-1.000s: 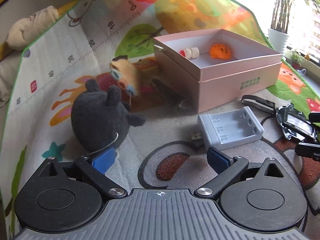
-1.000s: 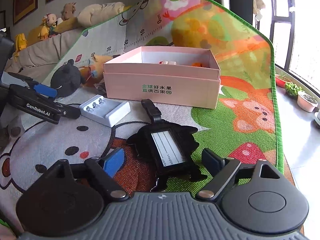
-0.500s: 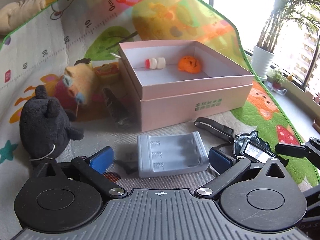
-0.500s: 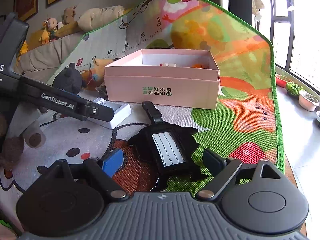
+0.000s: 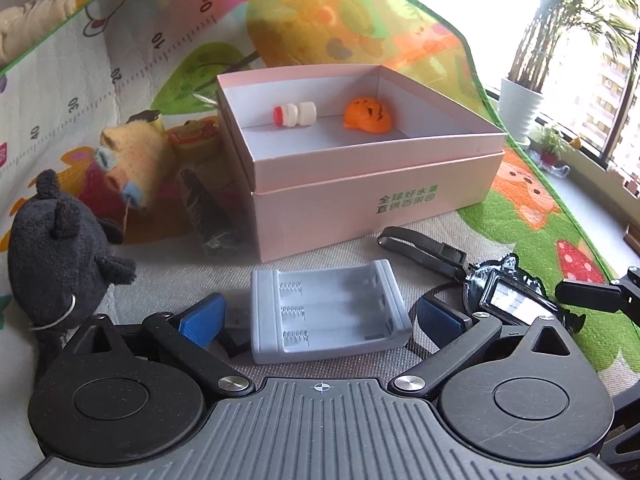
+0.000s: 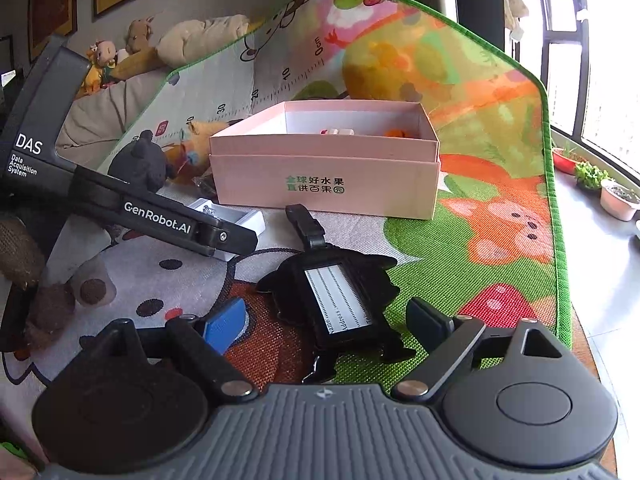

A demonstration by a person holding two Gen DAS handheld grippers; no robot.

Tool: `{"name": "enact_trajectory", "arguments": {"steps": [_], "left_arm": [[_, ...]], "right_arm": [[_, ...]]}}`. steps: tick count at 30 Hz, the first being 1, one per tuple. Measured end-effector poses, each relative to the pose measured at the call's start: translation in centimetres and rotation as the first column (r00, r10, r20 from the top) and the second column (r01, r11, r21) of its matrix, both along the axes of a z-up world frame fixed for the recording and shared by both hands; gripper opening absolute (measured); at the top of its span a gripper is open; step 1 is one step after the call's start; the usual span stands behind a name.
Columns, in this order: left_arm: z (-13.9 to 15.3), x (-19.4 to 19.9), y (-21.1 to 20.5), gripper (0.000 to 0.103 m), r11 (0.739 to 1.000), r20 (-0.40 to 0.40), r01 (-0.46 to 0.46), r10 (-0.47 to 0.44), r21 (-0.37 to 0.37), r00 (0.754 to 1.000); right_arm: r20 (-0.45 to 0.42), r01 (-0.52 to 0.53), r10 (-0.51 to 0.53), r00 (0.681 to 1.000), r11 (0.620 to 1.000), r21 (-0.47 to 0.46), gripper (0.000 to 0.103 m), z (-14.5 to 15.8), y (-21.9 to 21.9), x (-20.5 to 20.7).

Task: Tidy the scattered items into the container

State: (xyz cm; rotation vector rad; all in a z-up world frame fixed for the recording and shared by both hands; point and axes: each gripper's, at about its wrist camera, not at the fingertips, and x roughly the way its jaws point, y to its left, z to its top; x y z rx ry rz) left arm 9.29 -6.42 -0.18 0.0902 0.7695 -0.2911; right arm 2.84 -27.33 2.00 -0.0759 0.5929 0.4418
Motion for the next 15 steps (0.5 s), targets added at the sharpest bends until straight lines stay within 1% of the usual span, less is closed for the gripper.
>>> {"name": "enact_trajectory", "arguments": {"steps": [3,5,8,12,15], "left_arm": [[-0.1,-0.2,0.1,0.103,1.000,0.005,0.019,-0.019,0.010,1.000],[-0.1,-0.4,0.1,0.097,1.000,0.012,0.020,-0.021,0.024,1.000],[0.1,-0.9,0.5,0.097,0.999,0.009,0.035,-0.035,0.028,0.999],[0.2,-2.3,1.2,0.097,0.998,-0.004,0.052,-0.052,0.041,0.999],[0.3,-3.5,1.9,0.097,0.997,-0.016,0.061,-0.060,0.046,0.998]], "right_arm": [[-0.003,-0.003,0.003,1.000,1.000,-0.008,0.089,0.0,0.1,0.0],[-0.004,-0.002,0.002,1.000,1.000,-0.015,0.090,0.0,0.2,0.0],[-0.010,-0.003,0.003,1.000,1.000,-0.020,0.090,0.1,0.3,0.1],[-0.032,-0.015,0.014,0.999,0.999,-0.038,0.096,0.2,0.6,0.4],[-0.041,-0.019,0.017,0.999,0.999,-0.048,0.097,0.3,0.9,0.5]]}}
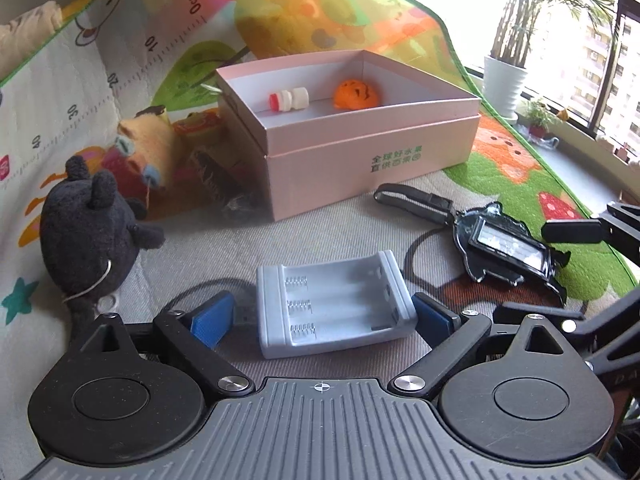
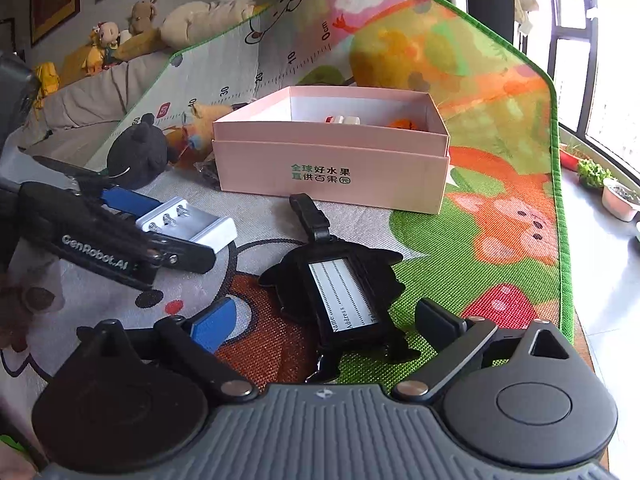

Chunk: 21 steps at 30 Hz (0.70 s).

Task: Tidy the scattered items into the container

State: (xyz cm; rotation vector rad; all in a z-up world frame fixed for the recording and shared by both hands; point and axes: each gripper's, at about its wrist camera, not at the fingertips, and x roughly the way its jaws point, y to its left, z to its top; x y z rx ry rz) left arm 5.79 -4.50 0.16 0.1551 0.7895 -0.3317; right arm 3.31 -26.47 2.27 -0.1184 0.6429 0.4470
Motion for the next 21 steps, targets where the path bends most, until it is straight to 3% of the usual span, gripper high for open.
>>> {"name": "enact_trajectory", "arguments": {"steps": [8,15,19,21], "left_arm": [[0.2,-1.9,1.7,0.097,1.000,-0.018,-0.018,0.017,-0.014,1.000],[0.1,-2.2,1.4,0.097,0.999,-0.002,-0.036,0.036,-0.015,0.999],[0.0,-2.4,1.4,0.097,0.999,0.011,-0.039,0.039,-0.017,0.999],[-0.1,-2.5,1.5,0.097,0.999,0.018,-0.040,0.041,-0.021,0.999]], "right_arm": [[-0.015,-0.080,0.080,0.997,0.997,0.016,0.098,0.2,0.9,-1.4],[0.001,0.033,-0.033,0.999,0.999,0.022,0.096,0.7,-0.6,-0.8],[-0.035,0.013,-0.012,0.999,1.000,0.017,0.096,0.4,-0.4,0.1],[-0.033,-0.004,0.004,0.999,1.000,0.001,0.090,0.4,0.2,0.4]]}}
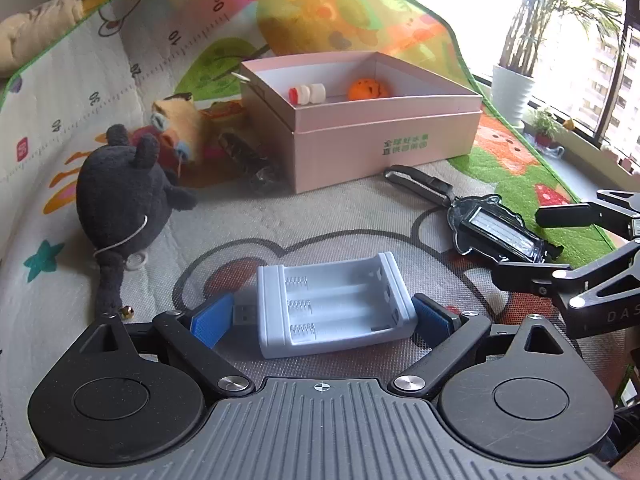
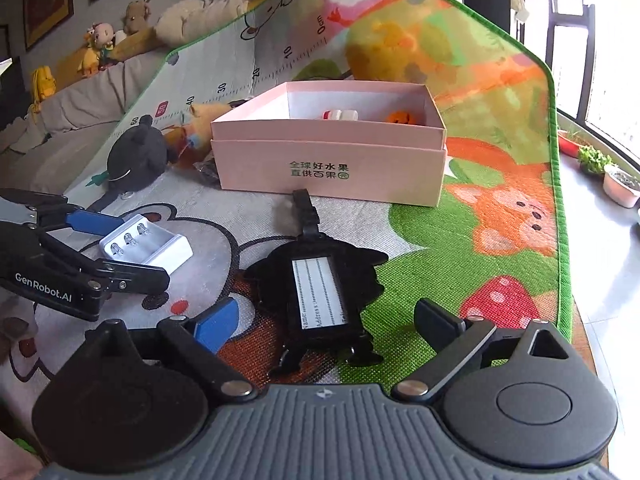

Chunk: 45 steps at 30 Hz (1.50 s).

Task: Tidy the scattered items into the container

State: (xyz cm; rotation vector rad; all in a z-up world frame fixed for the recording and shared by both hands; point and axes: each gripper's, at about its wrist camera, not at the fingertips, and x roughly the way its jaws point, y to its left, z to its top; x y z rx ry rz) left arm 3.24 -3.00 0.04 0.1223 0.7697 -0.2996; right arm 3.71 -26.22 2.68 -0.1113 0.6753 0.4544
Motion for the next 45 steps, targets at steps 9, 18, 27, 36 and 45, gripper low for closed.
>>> {"name": "enact_trajectory", "arguments": {"steps": [9,18,27,36,45], "left_arm": [[0.0,-0.4,0.6,0.097,0.999,0.009,0.008,-0.007,-0.036,1.000],[0.0,-0.4,0.4,0.098,1.000,0.012,0.002,-0.002,-0.025,1.000],[0.4,-2.1,-0.6,0.097,0.998,0.037,0.063,-0.064,0.015,0.997],[3.9,-4.6,-1.5,0.097,0.989,0.161,0.147,-0.148,0.020,0.976],[5.5,-3.8,-2.3,0.096,0.984,0.219,0.177,-0.179,0.030,0.959]], "right_arm": [[-0.004,-0.074,0.074,0.997,0.996,-0.055,0.072,0.4,1.2,1.8],[0.000,-0.079,0.079,0.997,0.995,-0.061,0.071,1.0,0.7,-0.6],[0.040,-0.048,0.050,0.998,0.997,-0.053,0.071,2.7,-0.3,-2.7],[0.134,-0.031,0.036,0.990,0.999,-0.042,0.071,6.0,-0.9,-4.9],[0.144,-0.022,0.023,0.989,1.000,-0.011,0.071,7.3,-1.4,-4.7]]}}
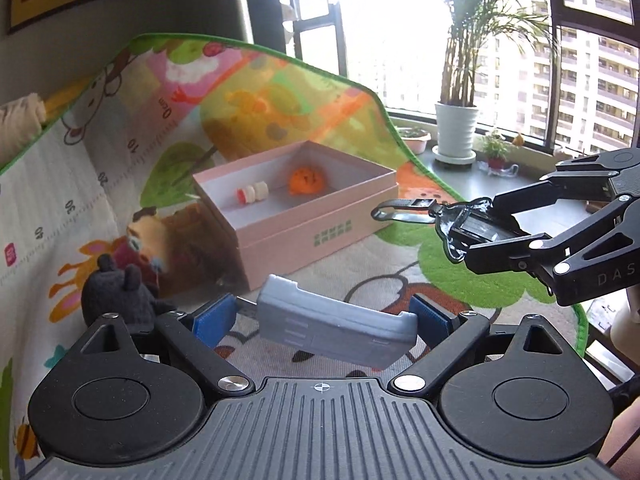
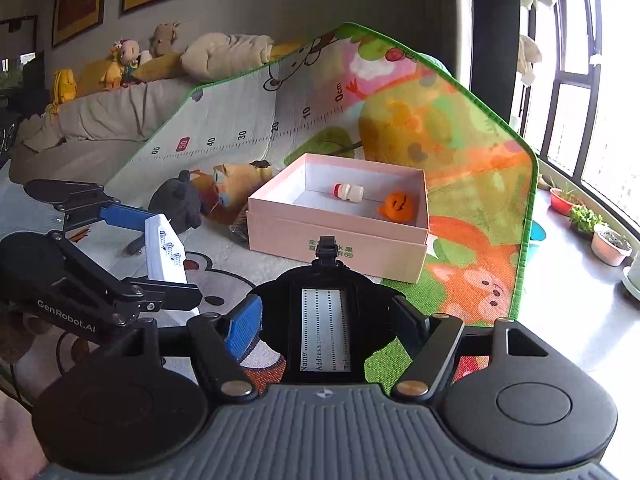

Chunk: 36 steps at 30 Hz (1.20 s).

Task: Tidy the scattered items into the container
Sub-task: 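Lower the charger into the pink box with the left gripper while the right drops the black tag in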

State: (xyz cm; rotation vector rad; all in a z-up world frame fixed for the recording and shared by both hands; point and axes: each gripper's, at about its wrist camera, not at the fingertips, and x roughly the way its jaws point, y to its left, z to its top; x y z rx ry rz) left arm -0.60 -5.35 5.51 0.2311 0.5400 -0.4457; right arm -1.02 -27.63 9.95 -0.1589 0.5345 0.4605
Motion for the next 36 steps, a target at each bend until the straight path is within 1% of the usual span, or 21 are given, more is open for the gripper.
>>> {"name": "enact_trajectory", "arguments": {"steps": [4,13,18,21,23,26,29,30,32,34,36], "left_arm": [[0.0,0.5,-0.2,0.097,1.000,0.001,0.009,-0.009,-0.007,1.000],[-1.1,0.7,-0.1,0.097,1.000,-0.038,0.017,-0.017,0.002,0.999],[-0.6,1.4,-0.5,0.097,0.999,-0.017,0.025,-0.025,0.022,1.000],[0.1,2.6,-1.0,0.097,0.998,0.017,0.035,-0.036,0.047,0.999],[1.0,3.8,-1.1,0.097,0.998,0.055,0.030,-0.033,0.054,0.998],[3.0,6.3,-1.3,0.097,0.999,0.152,0.029,-0.035,0.043,0.988],[4.3,9.9,-1.5,0.097,1.000,0.237,0.027,-0.025,-0.003,0.971],[4.5,11.3,-1.5,0.097,0.999,0.257,0.033,-0.025,-0.025,0.966],[4.5,13.8,-1.3,0.097,0.998,0.253,0.026,-0.011,-0.055,0.968],[4.4,15.2,-0.4,0.097,0.997,0.202,-0.022,0.038,-0.080,0.979],[4.2,15.0,1.0,0.101,0.994,0.151,-0.056,0.070,-0.094,0.986]], "right_arm": [[-0.017,0.005,-0.005,1.000,1.000,0.008,0.071,-0.3,-0.1,0.4],[-0.046,0.007,-0.007,0.999,1.000,0.015,0.071,-1.0,0.0,0.7],[-0.062,-0.003,0.004,0.998,1.000,0.022,0.071,-1.1,0.0,1.0],[-0.095,0.007,-0.001,0.996,0.998,0.063,0.071,-0.8,-0.3,2.2],[-0.085,0.009,-0.001,0.996,0.996,0.094,0.071,0.3,-0.6,3.4],[-0.014,0.004,-0.002,1.000,0.993,0.116,0.071,3.0,-0.4,6.1],[0.044,0.026,-0.032,0.999,0.990,0.135,0.071,5.3,0.5,10.7],[0.053,0.039,-0.047,0.997,0.988,0.147,0.073,5.8,0.9,12.6],[0.064,0.060,-0.070,0.996,0.987,0.147,0.083,6.3,1.7,16.0],[0.067,0.089,-0.099,0.993,0.987,0.133,0.083,6.4,2.3,18.3],[0.062,0.096,-0.105,0.992,0.986,0.137,0.083,6.1,2.3,19.0]]}}
